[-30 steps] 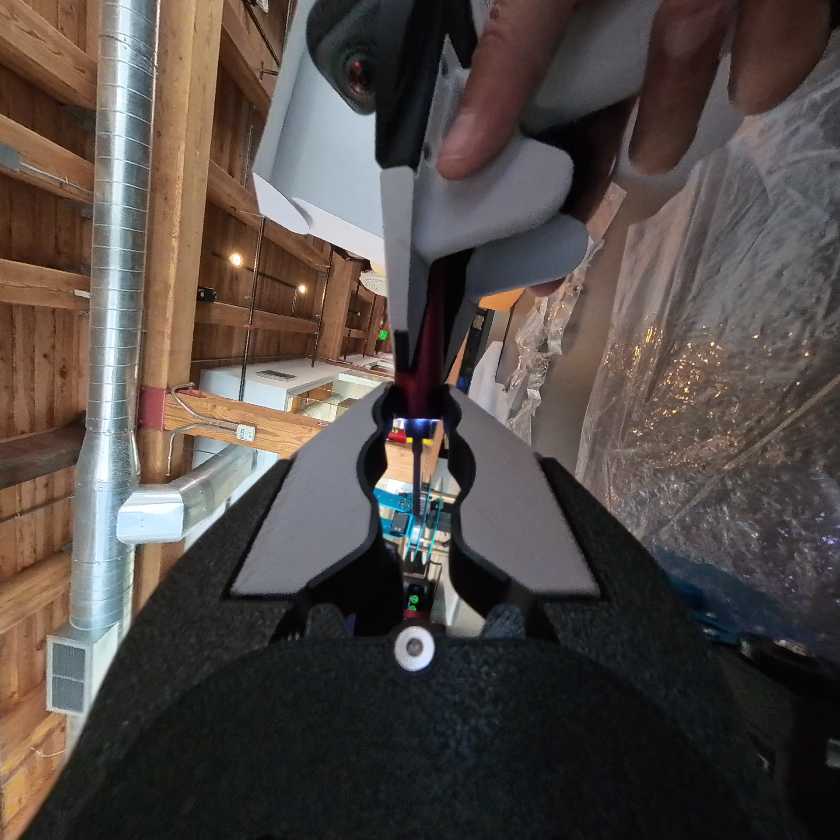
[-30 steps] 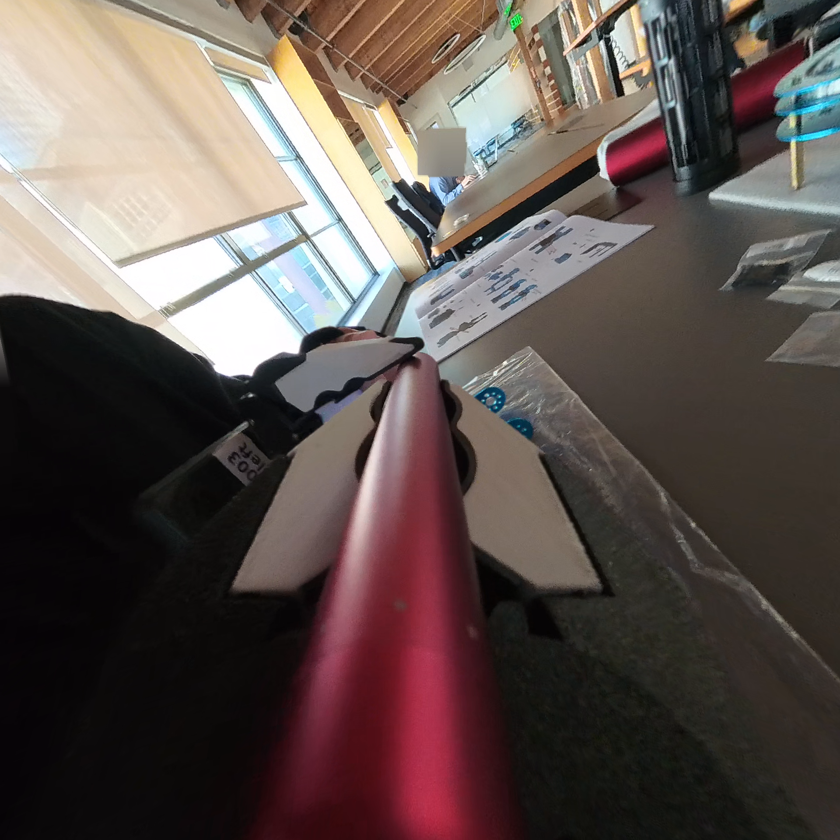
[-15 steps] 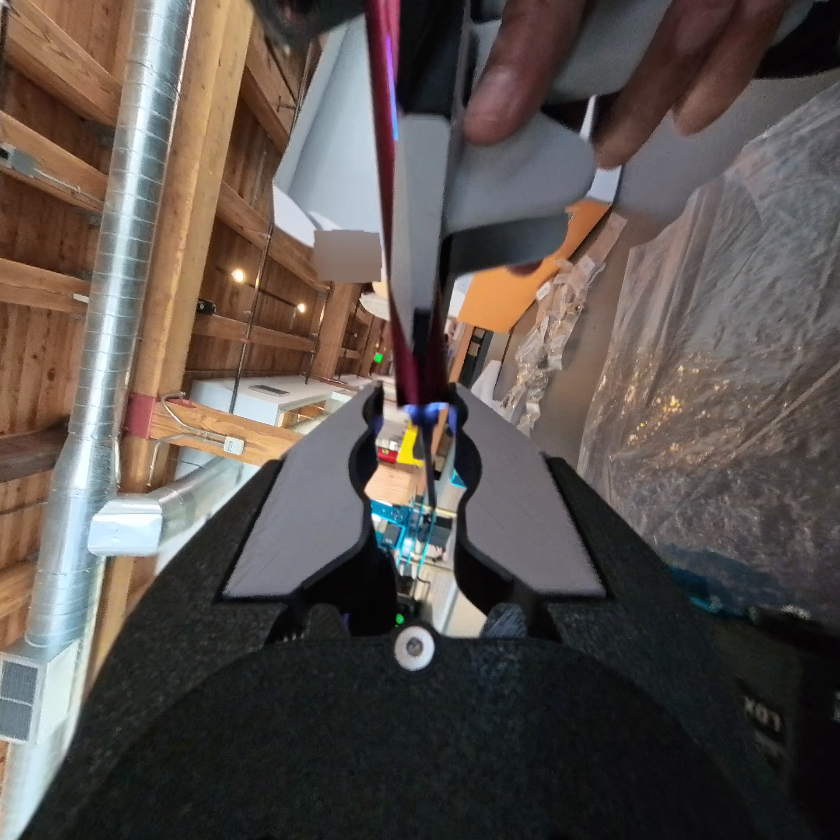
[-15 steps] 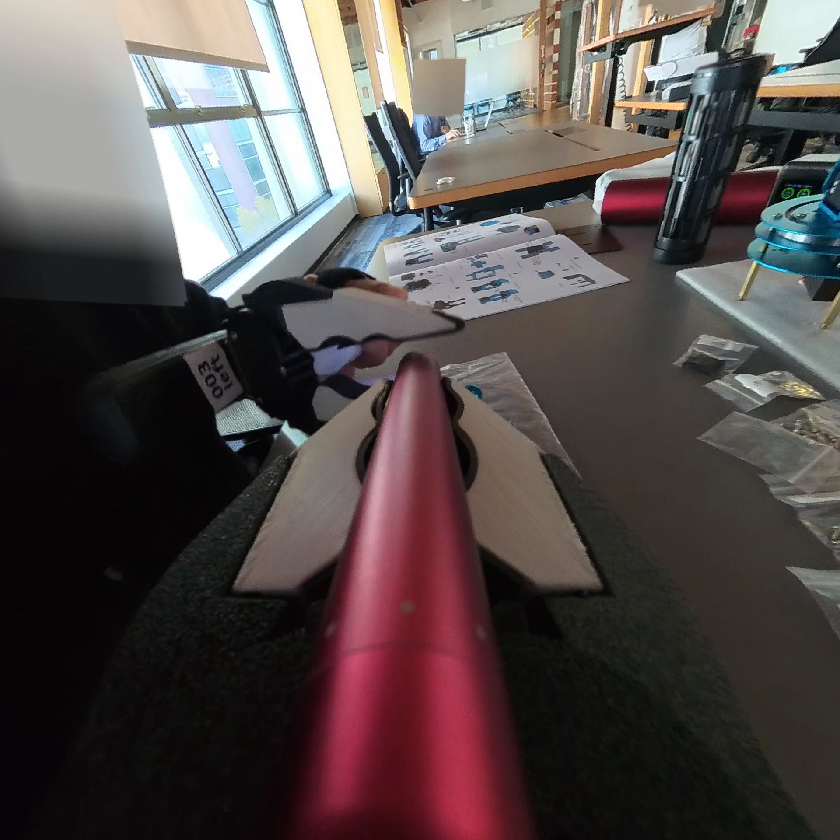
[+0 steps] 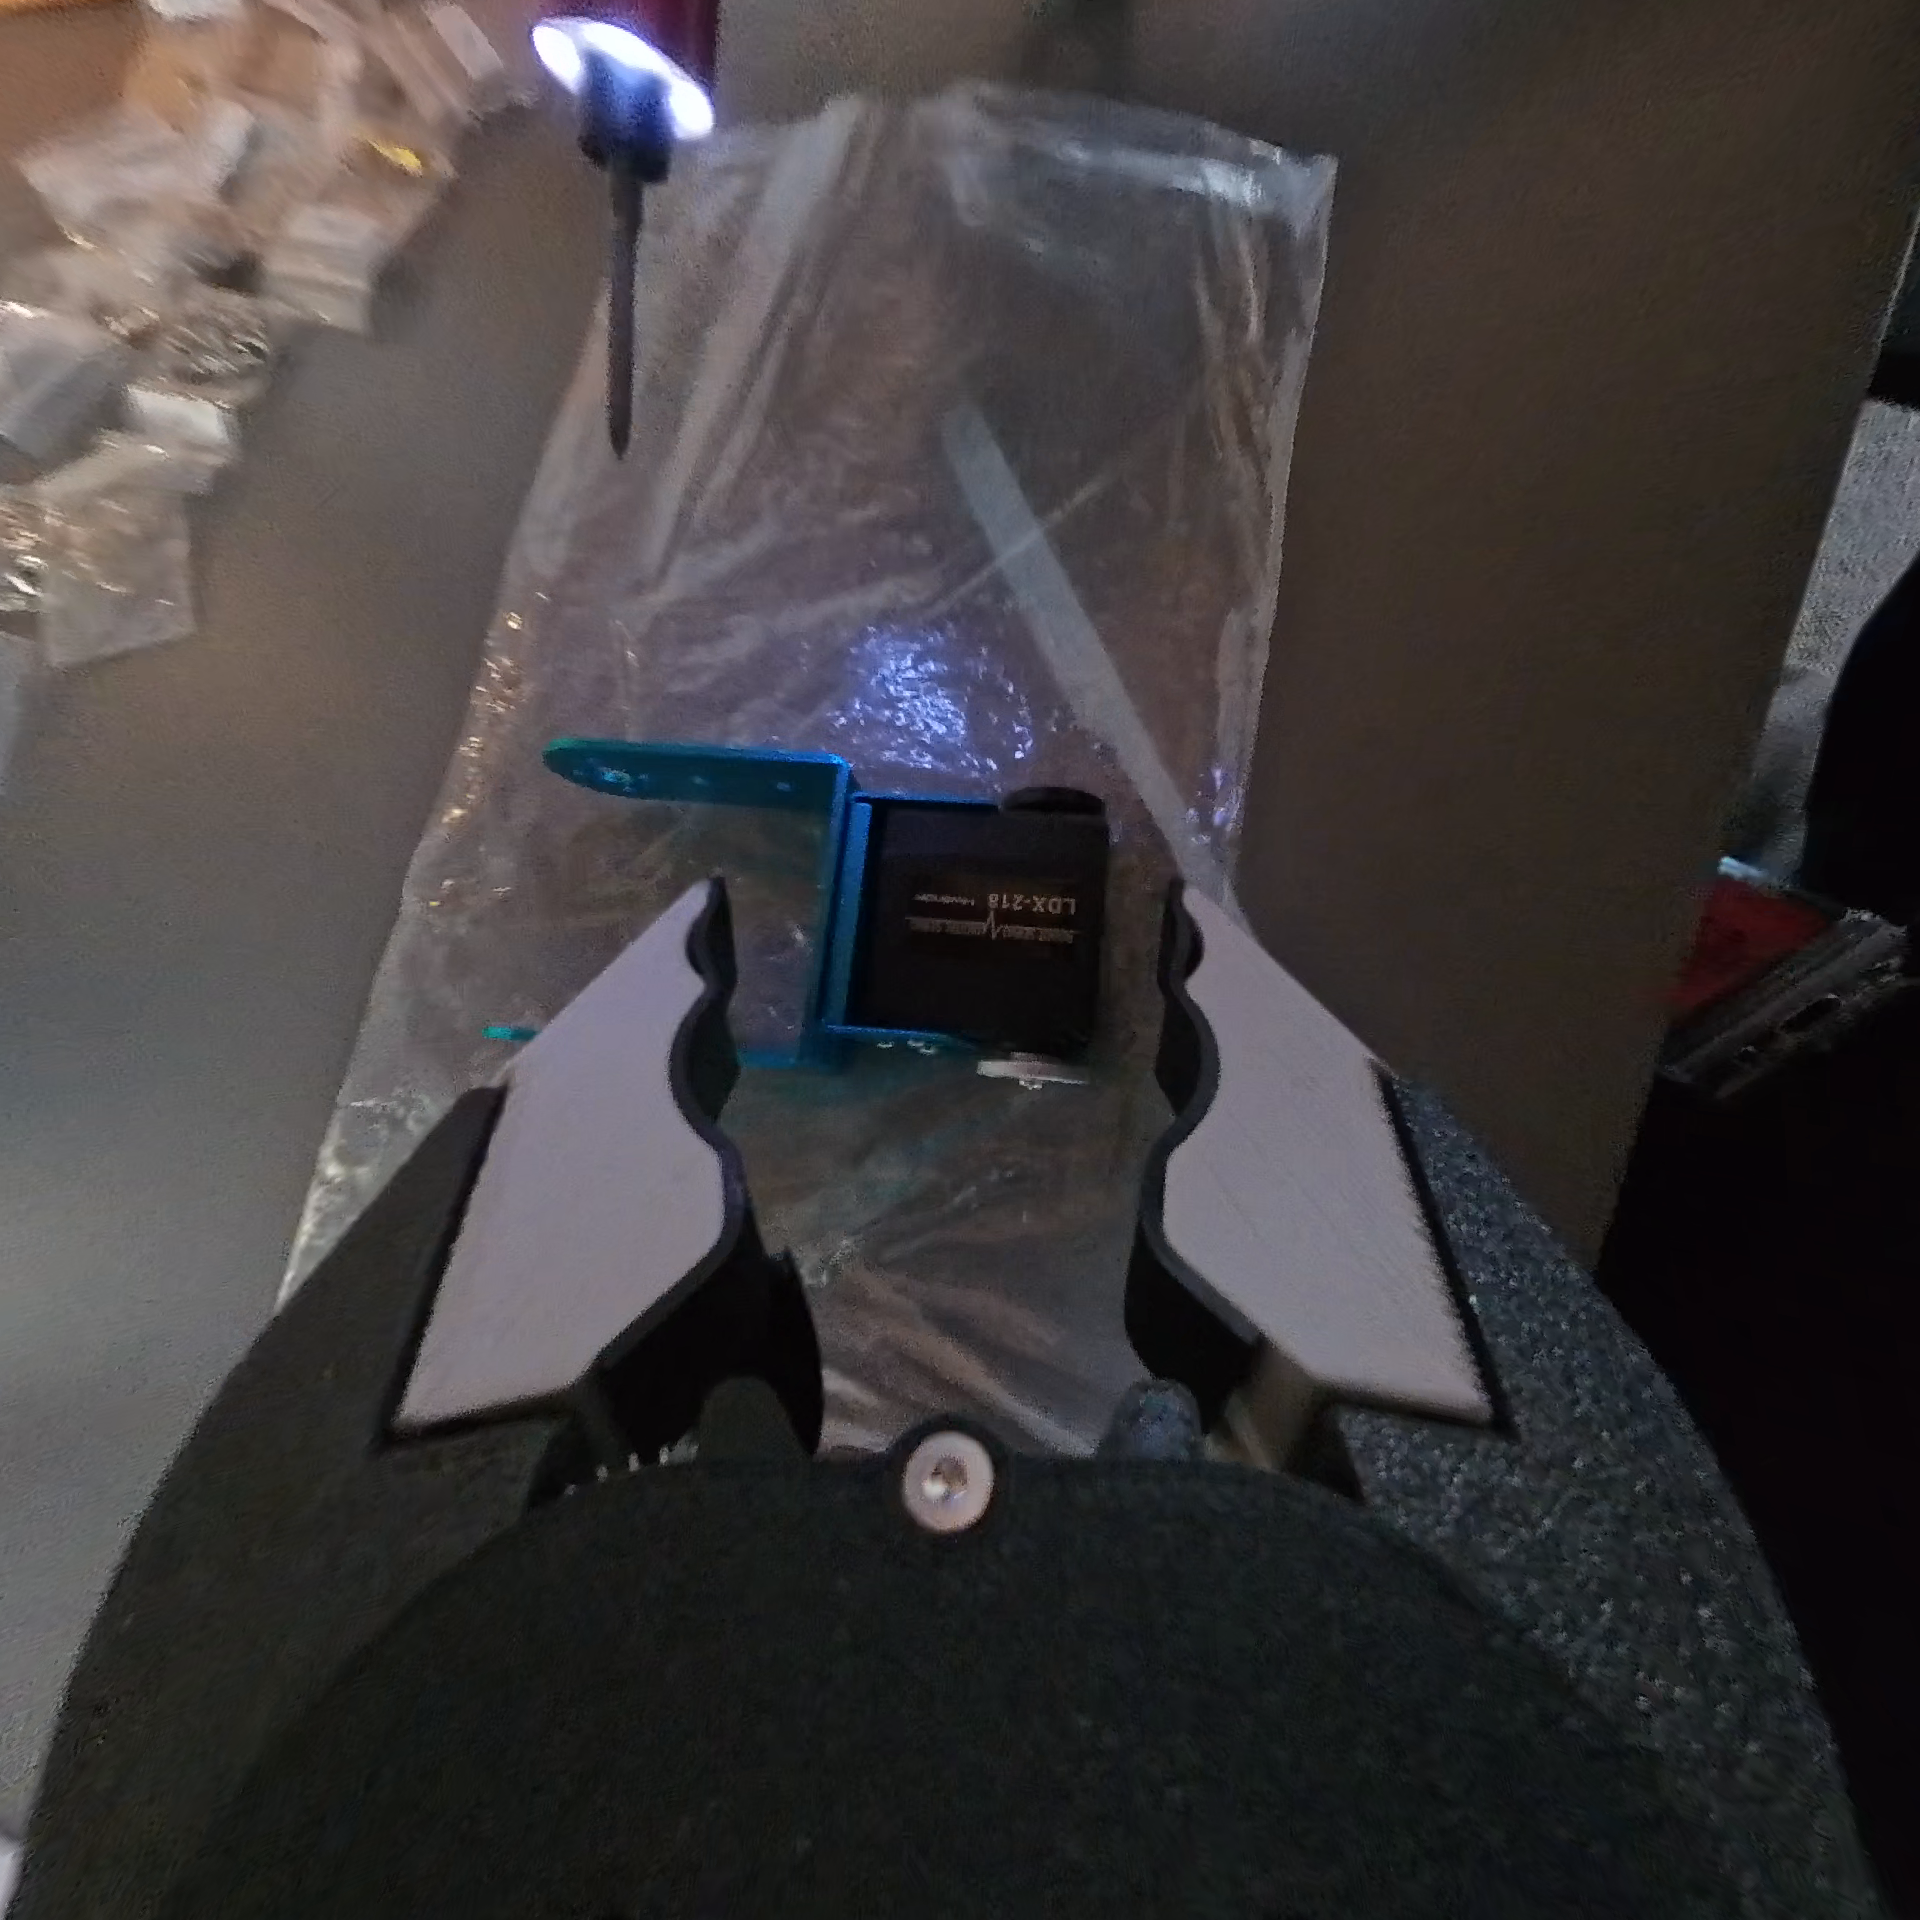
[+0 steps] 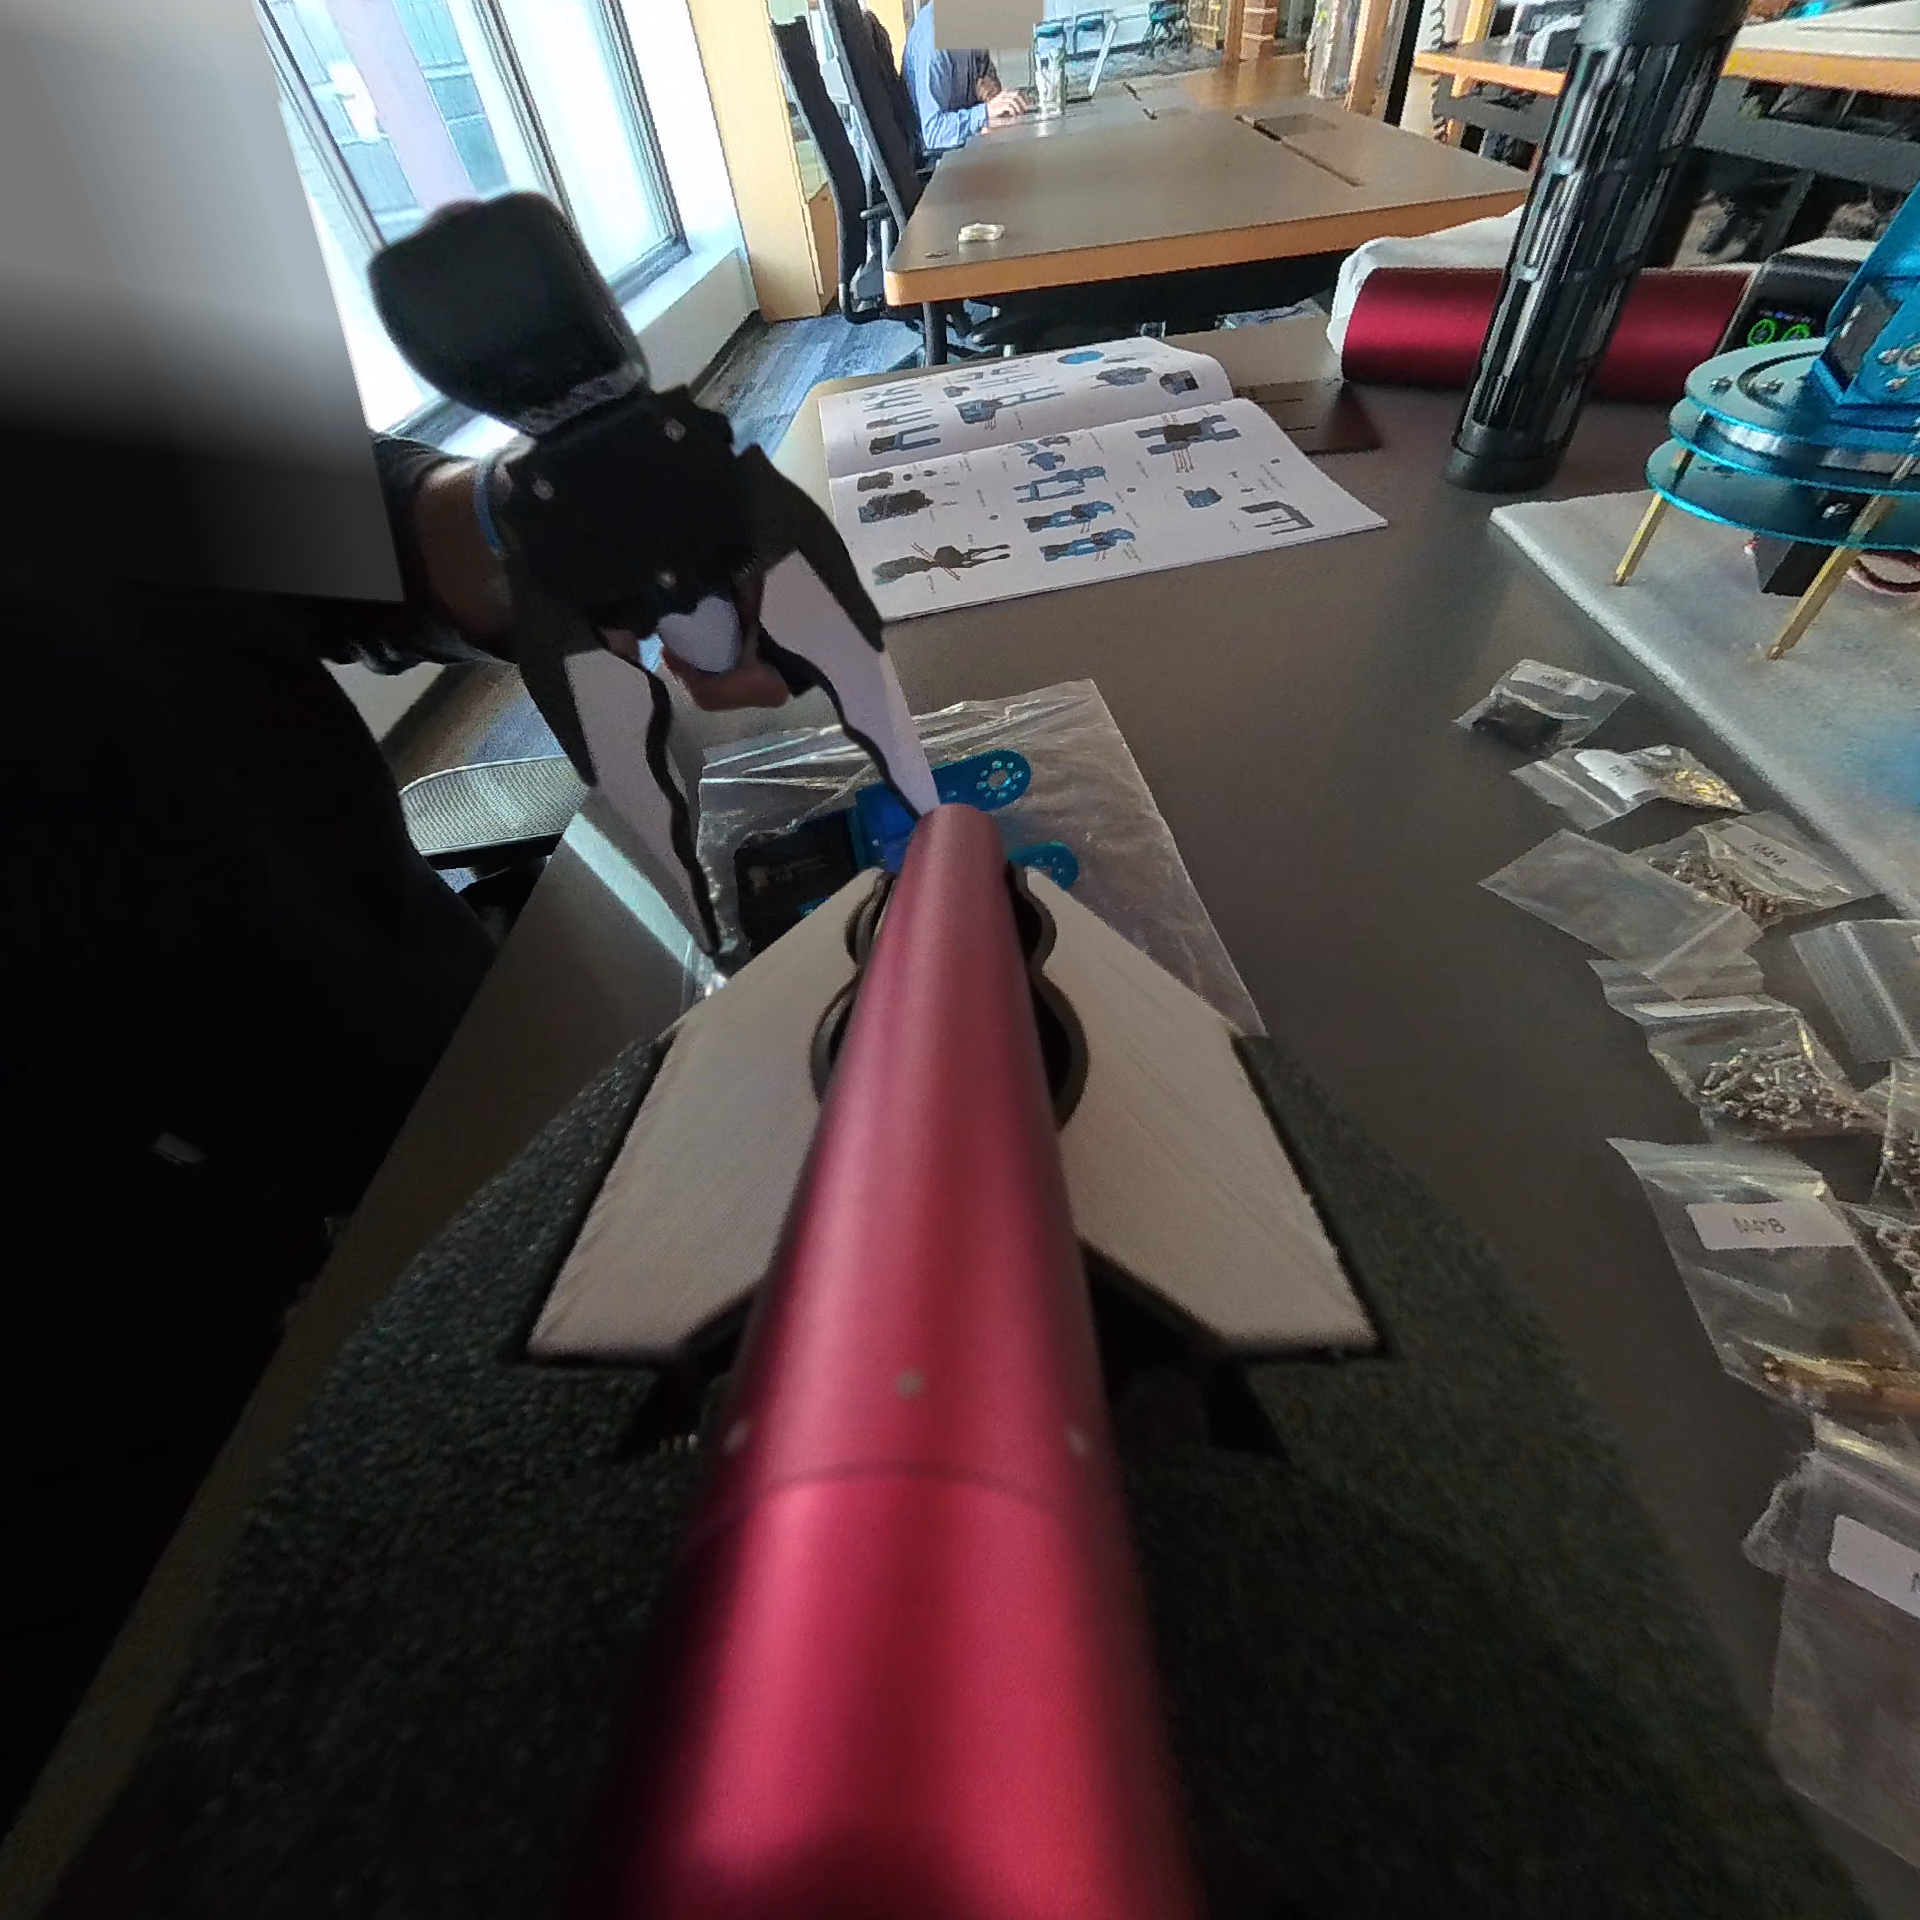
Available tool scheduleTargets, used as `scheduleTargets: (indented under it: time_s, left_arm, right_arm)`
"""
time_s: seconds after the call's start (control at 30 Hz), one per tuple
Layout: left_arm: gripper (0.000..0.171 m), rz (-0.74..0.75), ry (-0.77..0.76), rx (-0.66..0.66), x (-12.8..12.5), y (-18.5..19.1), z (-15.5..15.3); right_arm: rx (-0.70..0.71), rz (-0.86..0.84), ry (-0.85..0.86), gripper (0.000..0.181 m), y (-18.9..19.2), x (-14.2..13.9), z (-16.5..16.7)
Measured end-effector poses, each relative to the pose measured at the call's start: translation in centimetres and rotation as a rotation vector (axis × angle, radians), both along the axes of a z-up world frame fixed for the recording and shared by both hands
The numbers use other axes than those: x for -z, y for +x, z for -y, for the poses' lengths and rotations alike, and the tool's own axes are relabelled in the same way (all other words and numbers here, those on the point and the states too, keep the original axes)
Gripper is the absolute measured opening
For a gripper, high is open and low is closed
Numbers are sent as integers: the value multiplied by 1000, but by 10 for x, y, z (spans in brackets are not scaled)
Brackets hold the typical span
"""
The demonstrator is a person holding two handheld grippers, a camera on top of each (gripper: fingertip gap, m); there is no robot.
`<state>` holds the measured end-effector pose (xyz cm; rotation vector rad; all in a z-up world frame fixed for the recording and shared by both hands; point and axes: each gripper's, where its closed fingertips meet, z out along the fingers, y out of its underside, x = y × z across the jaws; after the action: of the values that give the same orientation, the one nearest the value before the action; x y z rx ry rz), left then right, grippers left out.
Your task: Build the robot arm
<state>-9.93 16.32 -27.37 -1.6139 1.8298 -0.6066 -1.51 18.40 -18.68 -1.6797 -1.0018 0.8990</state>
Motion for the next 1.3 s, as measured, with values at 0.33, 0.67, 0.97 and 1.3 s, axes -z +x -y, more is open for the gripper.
scheduleTargets:
  time_s: [0.33,0.67,0.97,1.3]
  left_arm:
    - [54,117,192,-15,-24,4,-12]
    - [54,409,300,-50,-62,13,-10]
    - [54,464,242,-47,-68,16,-8]
    - [54,463,234,-41,-68,17,-8]
  right_arm:
    - [-74,-54,-98,22,-7,3,12]
    - [-173,-185,-124,22,-23,-15,28]
    - [-147,-182,-159,22,-19,-9,22]
    - [-146,-192,-167,22,-18,-9,22]
